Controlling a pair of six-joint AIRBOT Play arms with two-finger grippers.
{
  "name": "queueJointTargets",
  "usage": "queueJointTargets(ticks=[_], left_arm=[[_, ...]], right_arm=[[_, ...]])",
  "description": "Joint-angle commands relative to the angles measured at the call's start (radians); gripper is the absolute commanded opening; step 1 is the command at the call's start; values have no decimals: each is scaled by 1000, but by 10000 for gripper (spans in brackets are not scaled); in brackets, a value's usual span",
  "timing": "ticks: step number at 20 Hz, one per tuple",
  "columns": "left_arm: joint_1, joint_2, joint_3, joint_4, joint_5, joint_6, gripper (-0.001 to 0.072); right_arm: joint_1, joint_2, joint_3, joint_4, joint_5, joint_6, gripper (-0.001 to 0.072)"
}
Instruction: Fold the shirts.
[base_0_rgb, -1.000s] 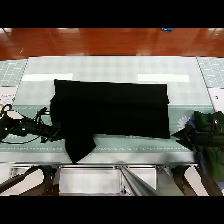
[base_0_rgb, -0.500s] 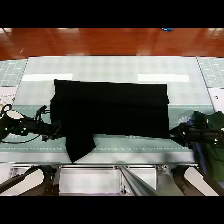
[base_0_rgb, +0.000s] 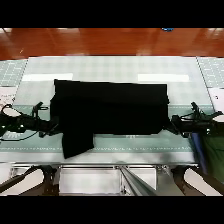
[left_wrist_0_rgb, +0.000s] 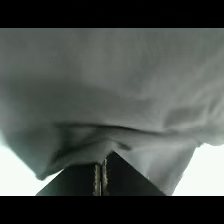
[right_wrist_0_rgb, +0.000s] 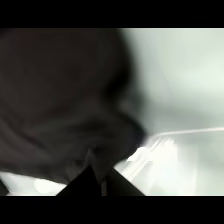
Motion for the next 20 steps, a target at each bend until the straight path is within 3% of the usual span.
queueJointTargets(ticks=[1,5,15,20], left_arm=[[23,-5,85,-73,-36,8,19],[0,-105,246,-287,-8,50,19],[-92,-532,864,-294,-50,-57,19],[-116,-676,1046,-298,-67,-91,19]], right_arm=[[15,28,97,-3,33,39,27],[19,-45,239,27,8,39,27],[141,-410,628,26,-54,39,27],[152,-500,721,30,-72,38,27]])
